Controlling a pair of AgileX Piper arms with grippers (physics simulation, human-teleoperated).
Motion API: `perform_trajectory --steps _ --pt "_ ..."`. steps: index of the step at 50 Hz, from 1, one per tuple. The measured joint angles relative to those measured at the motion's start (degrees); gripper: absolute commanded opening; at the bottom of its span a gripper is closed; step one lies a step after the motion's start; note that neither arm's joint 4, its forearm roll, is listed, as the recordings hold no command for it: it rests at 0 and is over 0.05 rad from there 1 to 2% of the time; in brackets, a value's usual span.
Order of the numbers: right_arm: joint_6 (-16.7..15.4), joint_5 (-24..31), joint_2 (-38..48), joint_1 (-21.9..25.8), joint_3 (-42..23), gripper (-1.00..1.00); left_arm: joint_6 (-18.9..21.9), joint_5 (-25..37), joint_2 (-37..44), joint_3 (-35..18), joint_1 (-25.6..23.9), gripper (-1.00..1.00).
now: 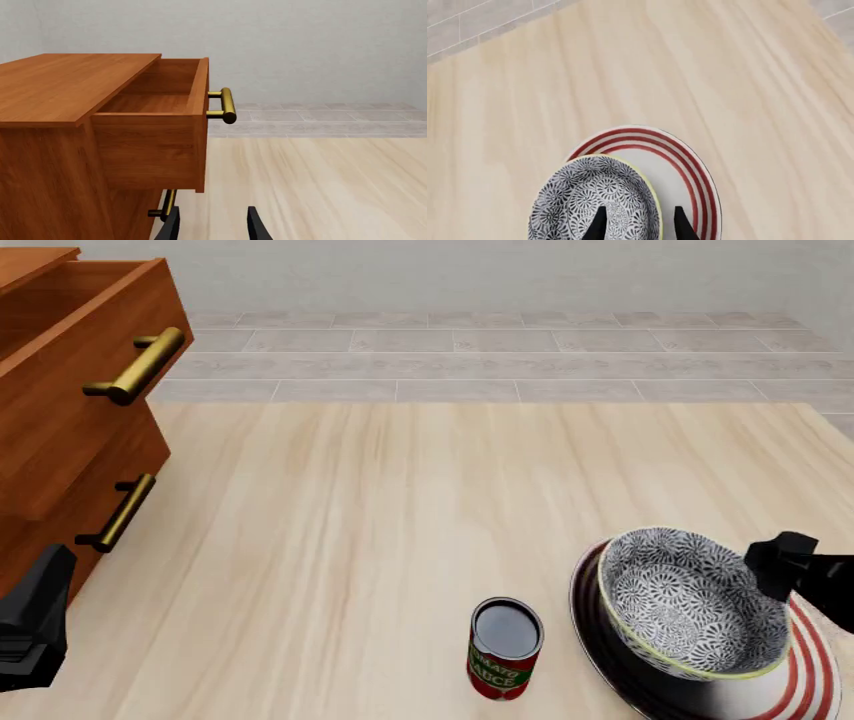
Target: Put the bowl on the plate.
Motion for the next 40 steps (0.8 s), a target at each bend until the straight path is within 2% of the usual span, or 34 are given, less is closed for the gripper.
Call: perform_trajectory --steps 21,40 --pt "-3.0 7.9 -3.4 -0.8 -9.1 1.0 0.0 0.0 0.0 0.0 0.0 1.0" --pt "-4.8 13.1 -4.9 0.8 -16.3 1.0 0.0 0.0 0.0 0.0 0.0 1.0"
